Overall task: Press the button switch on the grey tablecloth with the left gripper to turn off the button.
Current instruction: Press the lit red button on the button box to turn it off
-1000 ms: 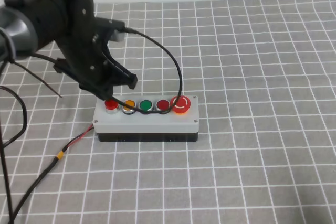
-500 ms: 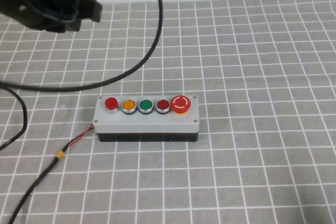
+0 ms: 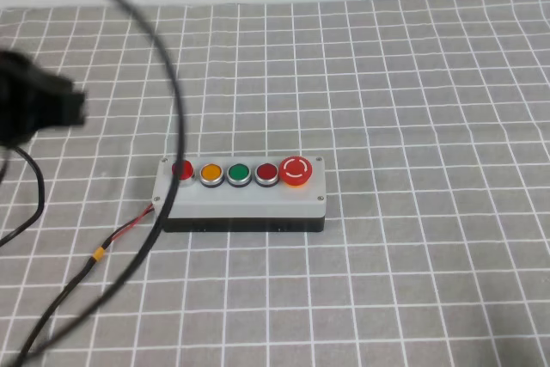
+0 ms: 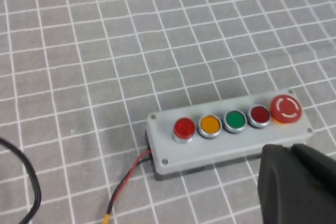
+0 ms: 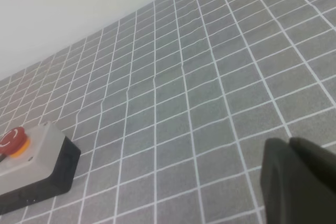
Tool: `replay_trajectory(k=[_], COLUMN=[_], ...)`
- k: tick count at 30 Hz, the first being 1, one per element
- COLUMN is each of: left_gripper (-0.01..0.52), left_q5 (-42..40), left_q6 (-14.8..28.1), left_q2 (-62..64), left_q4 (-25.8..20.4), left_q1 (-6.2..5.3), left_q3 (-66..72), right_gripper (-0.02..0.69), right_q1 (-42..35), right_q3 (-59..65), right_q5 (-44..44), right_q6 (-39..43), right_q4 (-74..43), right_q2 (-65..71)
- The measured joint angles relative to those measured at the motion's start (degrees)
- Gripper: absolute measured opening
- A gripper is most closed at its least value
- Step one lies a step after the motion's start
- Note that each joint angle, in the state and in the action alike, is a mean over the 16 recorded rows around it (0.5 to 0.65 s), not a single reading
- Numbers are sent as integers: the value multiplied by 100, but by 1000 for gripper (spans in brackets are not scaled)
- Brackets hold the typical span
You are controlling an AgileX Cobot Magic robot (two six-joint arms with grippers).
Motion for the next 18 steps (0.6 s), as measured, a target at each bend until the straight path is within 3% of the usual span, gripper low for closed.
replay_trajectory(k=[18], left_gripper=[-4], left_q5=[-101], left_q6=[-31], left_q2=[-2966], left_q4=[-735], left_q1=[0], left_q3=[1283], right_gripper=[-17], right_q1=[0], right_q3=[0], right_q5=[0], right_q6=[0], right_q4=[0], right_q2=[0])
